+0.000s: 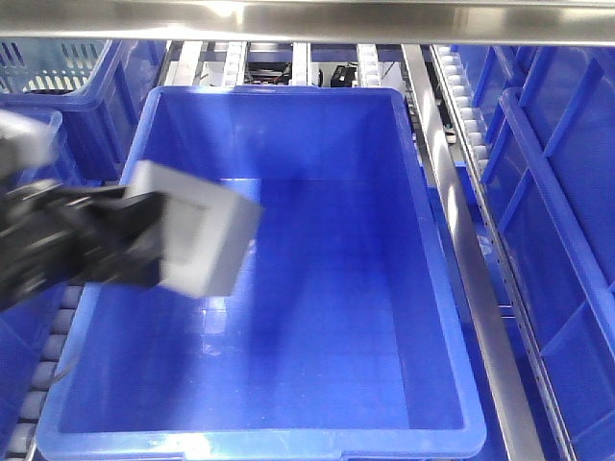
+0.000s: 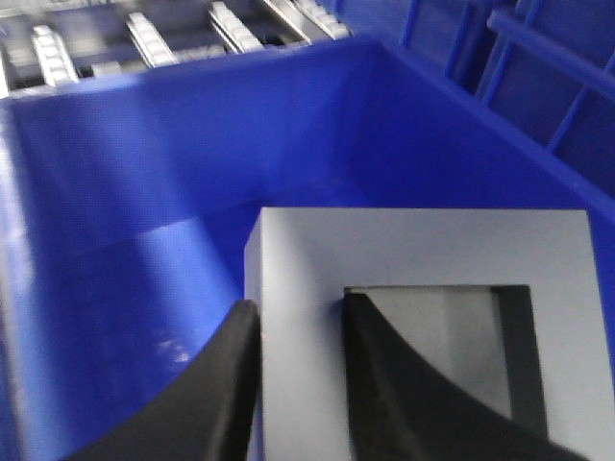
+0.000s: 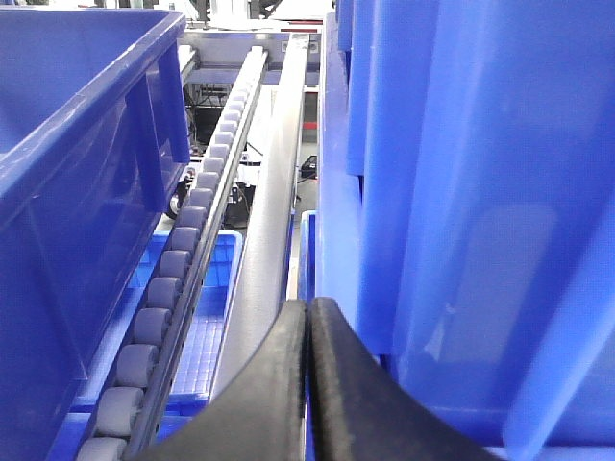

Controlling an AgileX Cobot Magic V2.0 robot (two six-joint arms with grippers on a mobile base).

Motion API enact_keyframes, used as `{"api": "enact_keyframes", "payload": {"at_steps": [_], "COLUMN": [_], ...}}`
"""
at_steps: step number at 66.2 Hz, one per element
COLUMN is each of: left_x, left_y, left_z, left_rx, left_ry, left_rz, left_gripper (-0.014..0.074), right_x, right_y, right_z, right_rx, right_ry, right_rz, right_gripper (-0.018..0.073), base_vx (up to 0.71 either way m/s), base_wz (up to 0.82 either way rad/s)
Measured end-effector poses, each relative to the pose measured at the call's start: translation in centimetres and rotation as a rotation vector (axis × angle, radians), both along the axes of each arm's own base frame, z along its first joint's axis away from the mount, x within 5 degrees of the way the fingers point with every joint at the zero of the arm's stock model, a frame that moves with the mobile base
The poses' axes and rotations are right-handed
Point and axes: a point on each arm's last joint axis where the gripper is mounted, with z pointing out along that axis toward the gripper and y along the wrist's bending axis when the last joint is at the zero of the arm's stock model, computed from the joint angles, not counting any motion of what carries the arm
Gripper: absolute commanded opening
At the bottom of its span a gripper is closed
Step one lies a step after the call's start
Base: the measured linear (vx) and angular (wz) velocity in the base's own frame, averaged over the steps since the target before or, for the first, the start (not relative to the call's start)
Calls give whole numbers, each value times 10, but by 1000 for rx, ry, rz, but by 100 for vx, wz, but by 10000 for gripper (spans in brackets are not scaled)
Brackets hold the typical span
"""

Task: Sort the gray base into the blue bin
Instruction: 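Lower the gray block into the blue bin with the left gripper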

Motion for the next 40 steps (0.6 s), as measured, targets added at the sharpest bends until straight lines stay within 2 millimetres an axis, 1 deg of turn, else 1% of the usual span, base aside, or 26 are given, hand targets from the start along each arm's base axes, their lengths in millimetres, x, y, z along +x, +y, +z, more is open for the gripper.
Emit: {"api": "enact_keyframes", "payload": {"at_steps": [7,12,13,17,20,27,32,33,40], "left_x": [18,32,37,46,55,70,79,80,92], "left_y": [-19,-30,-33,-39,-43,-53,-58,-59,-66], "left_z": [-5,-12,-17,-21,-30,-42,-50,-49,-61], "left_rx": [27,50,60,76,98,124,138,136,154], "left_ry": [46,85,102,130,166,211,234,231,262], "left_rz": [-28,-35,-35,-35,-34,-34,-34,-34,-33], "left_gripper": [32,36,36,40,41,44,50,52,71], "right_x": [0,0,0,0,0,0,0,0,0], "right_y": [0,0,0,0,0,0,0,0,0], "right_z": [0,0,0,0,0,0,0,0,0], "right_rx": [0,0,0,0,0,0,0,0,0], "right_ry": [0,0,0,0,0,1,1,1,1], "right_rz": [0,0,0,0,0,0,0,0,0], "right_gripper": [-9,-9,-9,-9,-9,-9,-9,-9,-9], "base_vx": [0,0,0,0,0,0,0,0,0], "base_wz": [0,0,0,0,0,0,0,0,0]}}
